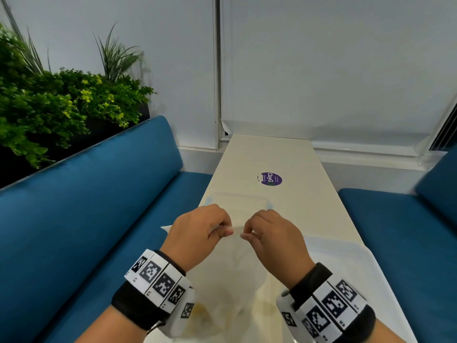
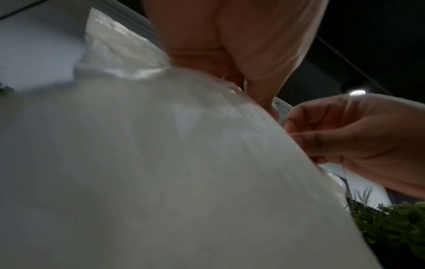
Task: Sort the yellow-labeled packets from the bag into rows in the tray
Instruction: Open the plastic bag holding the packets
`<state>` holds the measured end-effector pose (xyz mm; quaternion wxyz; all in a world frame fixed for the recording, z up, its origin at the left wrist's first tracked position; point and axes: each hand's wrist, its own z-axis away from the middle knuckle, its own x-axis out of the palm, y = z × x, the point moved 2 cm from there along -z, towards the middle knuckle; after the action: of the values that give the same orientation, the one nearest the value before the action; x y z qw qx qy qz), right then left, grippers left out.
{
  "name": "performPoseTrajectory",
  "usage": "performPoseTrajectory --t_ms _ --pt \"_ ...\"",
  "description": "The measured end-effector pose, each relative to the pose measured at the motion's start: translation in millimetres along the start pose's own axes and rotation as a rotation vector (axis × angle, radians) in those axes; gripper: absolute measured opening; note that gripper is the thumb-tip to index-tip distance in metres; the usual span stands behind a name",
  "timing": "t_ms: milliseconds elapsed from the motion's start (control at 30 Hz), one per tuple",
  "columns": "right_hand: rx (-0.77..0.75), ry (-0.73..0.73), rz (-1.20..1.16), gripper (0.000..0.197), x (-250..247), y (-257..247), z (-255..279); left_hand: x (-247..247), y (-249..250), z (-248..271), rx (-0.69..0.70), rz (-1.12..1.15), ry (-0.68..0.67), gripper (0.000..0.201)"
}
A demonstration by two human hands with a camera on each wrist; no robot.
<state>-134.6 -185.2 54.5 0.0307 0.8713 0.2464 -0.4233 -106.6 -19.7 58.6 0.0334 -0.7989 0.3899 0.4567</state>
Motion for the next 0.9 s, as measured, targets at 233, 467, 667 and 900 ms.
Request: performPoseTrajectory --t_ms 233,467,667,900 --pt "0.192 -0.139 0.003 0.013 -19.0 19.7 -8.9 -43.1 -38.6 14.0 -0.358 -0.042 0.011 0.010" --pt "-0.147 -0.115 0.041 0.016 -22.2 -2.7 6.2 -50.6 -18.2 16.9 -0.503 -0.094 -0.258 0.034" --pt "0.082 -0.302 -0.009 0.038 -18.1 -15.1 23.4 -43.1 -32.3 23.7 -0.677 -0.479 -0.452 0.020" --pt "0.316 -0.423 0.162 0.017 37.3 1.5 37.2 -9.6 -38.5 54.1 -1.153 0.996 -0.216 0.017"
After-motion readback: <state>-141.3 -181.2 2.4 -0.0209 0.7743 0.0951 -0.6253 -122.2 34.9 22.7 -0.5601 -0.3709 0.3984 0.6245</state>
